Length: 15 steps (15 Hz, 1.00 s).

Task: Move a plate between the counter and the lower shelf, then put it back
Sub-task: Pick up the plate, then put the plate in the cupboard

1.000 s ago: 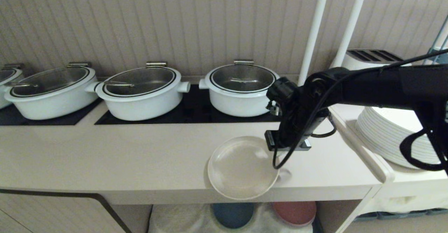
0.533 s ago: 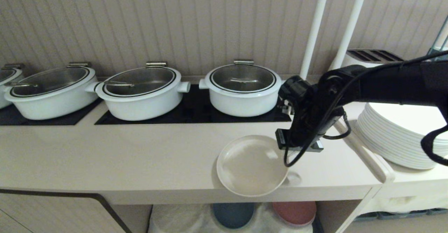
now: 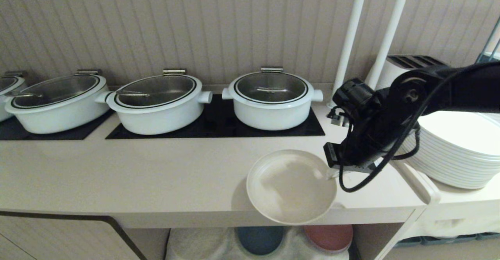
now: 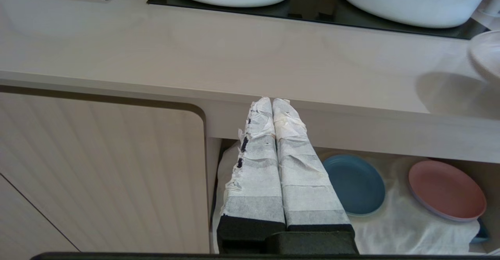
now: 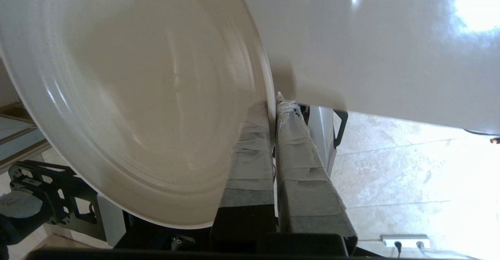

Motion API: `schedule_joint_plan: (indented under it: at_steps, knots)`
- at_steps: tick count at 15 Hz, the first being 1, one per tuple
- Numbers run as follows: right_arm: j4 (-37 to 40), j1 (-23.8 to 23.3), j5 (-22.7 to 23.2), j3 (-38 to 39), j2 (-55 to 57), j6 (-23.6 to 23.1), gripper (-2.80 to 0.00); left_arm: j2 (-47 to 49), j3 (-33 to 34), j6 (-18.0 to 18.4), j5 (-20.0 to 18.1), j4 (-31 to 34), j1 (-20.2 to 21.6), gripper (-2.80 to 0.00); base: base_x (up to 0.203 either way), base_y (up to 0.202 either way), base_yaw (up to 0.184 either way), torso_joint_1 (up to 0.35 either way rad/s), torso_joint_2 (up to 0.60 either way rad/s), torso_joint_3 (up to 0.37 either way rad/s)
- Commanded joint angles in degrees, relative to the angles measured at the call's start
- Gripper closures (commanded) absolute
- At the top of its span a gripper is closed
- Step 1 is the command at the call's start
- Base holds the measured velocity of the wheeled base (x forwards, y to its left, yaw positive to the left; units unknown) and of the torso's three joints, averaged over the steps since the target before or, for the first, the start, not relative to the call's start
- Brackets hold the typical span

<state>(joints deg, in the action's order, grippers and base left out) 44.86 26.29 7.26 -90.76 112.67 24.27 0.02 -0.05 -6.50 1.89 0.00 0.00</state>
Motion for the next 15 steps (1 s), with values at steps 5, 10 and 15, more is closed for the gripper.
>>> schedule_joint_plan:
  at_steps: [5, 10, 15]
  knots:
    - [-4.9, -2.0, 0.1, 14.8, -11.6, 0.2, 0.0, 0.0, 0.0, -0.1, 0.0, 0.0, 0.0, 0.0, 0.0, 0.0, 0.0, 0.0, 0.0, 0.0]
    - [-9.7, -6.2, 0.1, 25.6, -19.5, 0.2, 0.0, 0.0, 0.0, -0.1, 0.0, 0.0, 0.0, 0.0, 0.0, 0.0, 0.0, 0.0, 0.0, 0.0]
    - [-10.0, -11.2, 0.0, 34.3, -27.1, -0.3, 0.0, 0.0, 0.0, -0.1, 0.0, 0.0, 0.0, 0.0, 0.0, 0.0, 0.0, 0.0, 0.0, 0.0]
